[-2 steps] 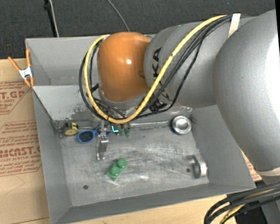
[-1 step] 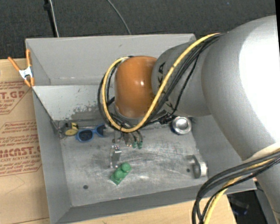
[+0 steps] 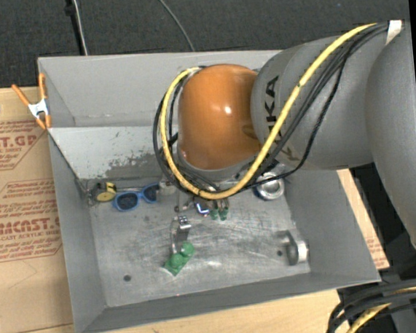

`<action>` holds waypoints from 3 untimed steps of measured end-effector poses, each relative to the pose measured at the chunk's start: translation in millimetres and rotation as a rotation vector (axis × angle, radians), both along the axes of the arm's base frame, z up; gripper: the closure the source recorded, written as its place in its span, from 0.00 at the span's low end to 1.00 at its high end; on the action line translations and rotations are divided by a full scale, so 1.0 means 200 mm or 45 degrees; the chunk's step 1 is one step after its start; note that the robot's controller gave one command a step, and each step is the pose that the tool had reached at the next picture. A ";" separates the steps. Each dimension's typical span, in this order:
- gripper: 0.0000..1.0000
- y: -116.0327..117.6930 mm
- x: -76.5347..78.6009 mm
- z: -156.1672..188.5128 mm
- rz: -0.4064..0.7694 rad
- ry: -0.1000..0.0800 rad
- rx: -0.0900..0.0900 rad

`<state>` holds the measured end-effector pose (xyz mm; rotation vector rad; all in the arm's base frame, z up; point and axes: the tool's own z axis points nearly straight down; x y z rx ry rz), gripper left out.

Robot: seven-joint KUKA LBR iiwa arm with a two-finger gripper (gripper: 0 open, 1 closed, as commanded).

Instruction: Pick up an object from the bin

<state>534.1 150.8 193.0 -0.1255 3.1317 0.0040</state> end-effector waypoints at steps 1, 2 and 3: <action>0.00 -0.15 -0.23 -0.55 0.116 0.022 -0.007; 0.00 -0.29 -0.16 -0.60 -0.183 0.004 0.006; 1.00 -0.29 -0.14 -0.58 -0.183 -0.006 0.009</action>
Offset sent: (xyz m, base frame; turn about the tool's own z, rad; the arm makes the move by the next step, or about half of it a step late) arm -0.0422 -0.0300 -0.1049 -0.0910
